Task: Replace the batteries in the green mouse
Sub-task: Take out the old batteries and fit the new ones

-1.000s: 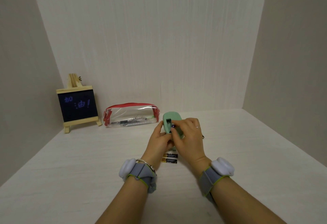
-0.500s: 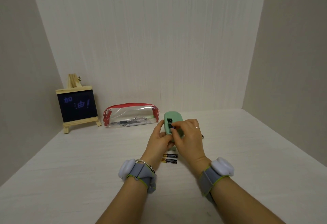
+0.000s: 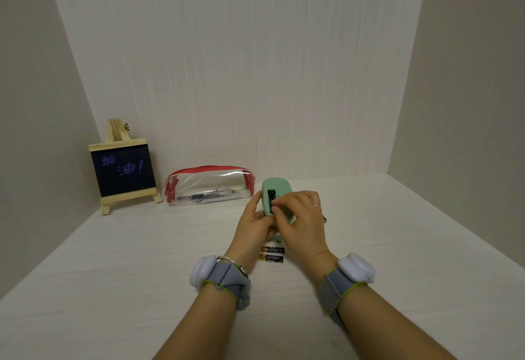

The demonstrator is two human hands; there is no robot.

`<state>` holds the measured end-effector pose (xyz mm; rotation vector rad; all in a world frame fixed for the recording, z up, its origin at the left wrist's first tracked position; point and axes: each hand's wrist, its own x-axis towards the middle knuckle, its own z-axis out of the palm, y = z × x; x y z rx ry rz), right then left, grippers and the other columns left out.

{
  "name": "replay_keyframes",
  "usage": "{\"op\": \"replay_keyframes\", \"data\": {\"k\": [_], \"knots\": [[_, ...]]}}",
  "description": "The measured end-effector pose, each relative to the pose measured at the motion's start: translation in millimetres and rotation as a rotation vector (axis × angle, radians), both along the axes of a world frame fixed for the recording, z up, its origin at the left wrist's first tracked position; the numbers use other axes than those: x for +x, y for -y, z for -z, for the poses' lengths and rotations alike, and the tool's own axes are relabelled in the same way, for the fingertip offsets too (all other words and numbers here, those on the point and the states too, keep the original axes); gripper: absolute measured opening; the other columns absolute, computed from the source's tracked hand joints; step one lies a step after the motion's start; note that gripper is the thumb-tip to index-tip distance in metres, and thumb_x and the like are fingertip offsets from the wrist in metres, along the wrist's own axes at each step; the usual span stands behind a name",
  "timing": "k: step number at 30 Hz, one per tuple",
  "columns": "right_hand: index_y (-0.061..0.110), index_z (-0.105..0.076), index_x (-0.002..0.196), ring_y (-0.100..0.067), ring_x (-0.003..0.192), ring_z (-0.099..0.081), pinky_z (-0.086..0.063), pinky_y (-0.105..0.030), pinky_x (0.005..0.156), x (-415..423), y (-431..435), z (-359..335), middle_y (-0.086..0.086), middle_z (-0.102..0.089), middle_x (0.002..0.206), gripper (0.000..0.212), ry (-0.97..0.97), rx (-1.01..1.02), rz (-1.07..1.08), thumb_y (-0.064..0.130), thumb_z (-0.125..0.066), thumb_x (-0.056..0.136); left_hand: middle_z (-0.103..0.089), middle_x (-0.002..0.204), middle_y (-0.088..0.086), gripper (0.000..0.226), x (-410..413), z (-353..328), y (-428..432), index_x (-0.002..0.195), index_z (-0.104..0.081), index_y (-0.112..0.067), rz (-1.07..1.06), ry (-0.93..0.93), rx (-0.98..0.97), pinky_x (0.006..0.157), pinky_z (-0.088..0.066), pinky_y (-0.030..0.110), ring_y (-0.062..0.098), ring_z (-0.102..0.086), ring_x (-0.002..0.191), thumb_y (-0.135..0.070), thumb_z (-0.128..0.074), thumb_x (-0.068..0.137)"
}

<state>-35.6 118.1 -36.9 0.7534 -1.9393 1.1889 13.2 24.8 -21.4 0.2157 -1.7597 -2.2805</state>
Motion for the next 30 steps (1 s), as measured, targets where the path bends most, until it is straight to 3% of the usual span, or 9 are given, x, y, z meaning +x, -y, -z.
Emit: {"op": "replay_keyframes", "data": {"k": [3,8,11,15,20,24,26,28,30], "knots": [[0.018,-0.065,0.108,-0.016,0.113,-0.039,-0.040,-0.028,0.093,2,0,0,-0.004,-0.057,0.117,0.031,0.148,-0.010,-0.002,0.028,-0.061,0.079,-0.064,0.119,0.024,0.067,0,0,0,0.144,-0.037,-0.022,-0.006,0.002,0.018,0.094,-0.053,0.043,0.033,-0.065,0.107,0.010,-0.051,0.087],[0.020,-0.035,0.141,-0.018,0.139,-0.021,-0.017,-0.020,0.105,5,-2,-2,-0.005,-0.027,0.151,0.061,0.407,0.025,-0.085,0.027,-0.061,0.086,-0.065,0.121,0.019,0.067,1,-1,0,0.145,-0.037,-0.023,-0.006,-0.003,0.026,0.090,-0.056,0.038,0.032,-0.065,0.109,0.010,-0.048,0.087],[0.022,-0.031,0.142,-0.017,0.139,-0.026,-0.021,-0.024,0.110,5,-1,-1,-0.004,-0.030,0.151,0.061,0.447,0.003,-0.132,0.028,-0.059,0.088,-0.063,0.124,0.019,0.066,2,-3,-1,0.144,-0.036,-0.023,0.001,-0.012,0.039,0.081,-0.060,0.030,0.029,-0.066,0.108,0.011,-0.044,0.089],[0.021,-0.037,0.139,-0.017,0.130,-0.040,-0.036,-0.034,0.109,7,-1,-1,-0.002,-0.044,0.141,0.057,0.453,-0.044,-0.164,0.024,-0.061,0.087,-0.065,0.123,0.015,0.060,3,-2,-1,0.143,-0.040,-0.025,0.003,-0.010,0.049,0.081,-0.060,0.032,0.026,-0.068,0.105,0.006,-0.041,0.091],[0.019,-0.040,0.136,-0.016,0.127,-0.040,-0.036,-0.028,0.106,9,-1,-1,-0.001,-0.045,0.137,0.057,0.387,-0.029,-0.167,0.020,-0.064,0.084,-0.067,0.118,0.012,0.041,4,-5,-2,0.134,-0.047,-0.024,-0.034,-0.018,0.064,0.076,-0.061,0.032,0.027,-0.069,0.101,-0.007,-0.044,0.097],[0.021,-0.037,0.137,-0.011,0.124,-0.041,-0.039,-0.028,0.104,10,-1,-1,0.006,-0.044,0.131,0.061,0.379,-0.044,-0.193,0.020,-0.065,0.083,-0.068,0.109,0.016,0.036,5,-5,-2,0.126,-0.047,-0.024,-0.062,-0.022,0.021,0.073,-0.061,0.032,0.024,-0.070,0.093,-0.004,-0.044,0.096],[0.022,-0.033,0.139,-0.008,0.124,-0.039,-0.037,-0.019,0.102,11,-2,-2,0.010,-0.040,0.129,0.065,0.379,-0.052,-0.209,0.017,-0.066,0.082,-0.069,0.104,0.013,0.035,5,-6,-2,0.122,-0.047,-0.026,-0.070,-0.021,0.000,0.072,-0.060,0.031,0.022,-0.070,0.090,-0.003,-0.042,0.097],[0.021,-0.027,0.143,-0.008,0.130,-0.033,-0.031,-0.014,0.103,12,-2,-2,0.006,-0.035,0.138,0.071,0.399,-0.050,-0.233,0.015,-0.065,0.083,-0.069,0.105,0.012,0.035,5,-6,-2,0.124,-0.047,-0.026,-0.073,-0.016,-0.024,0.071,-0.061,0.030,0.023,-0.069,0.092,-0.003,-0.040,0.097],[0.021,-0.019,0.146,-0.011,0.138,-0.025,-0.030,-0.023,0.110,12,-1,-2,0.001,-0.027,0.149,0.077,0.430,-0.039,-0.264,0.015,-0.063,0.084,-0.068,0.110,0.014,0.037,5,-5,-3,0.127,-0.046,-0.025,-0.073,-0.006,-0.047,0.071,-0.061,0.030,0.024,-0.069,0.096,-0.005,-0.039,0.098]]}}
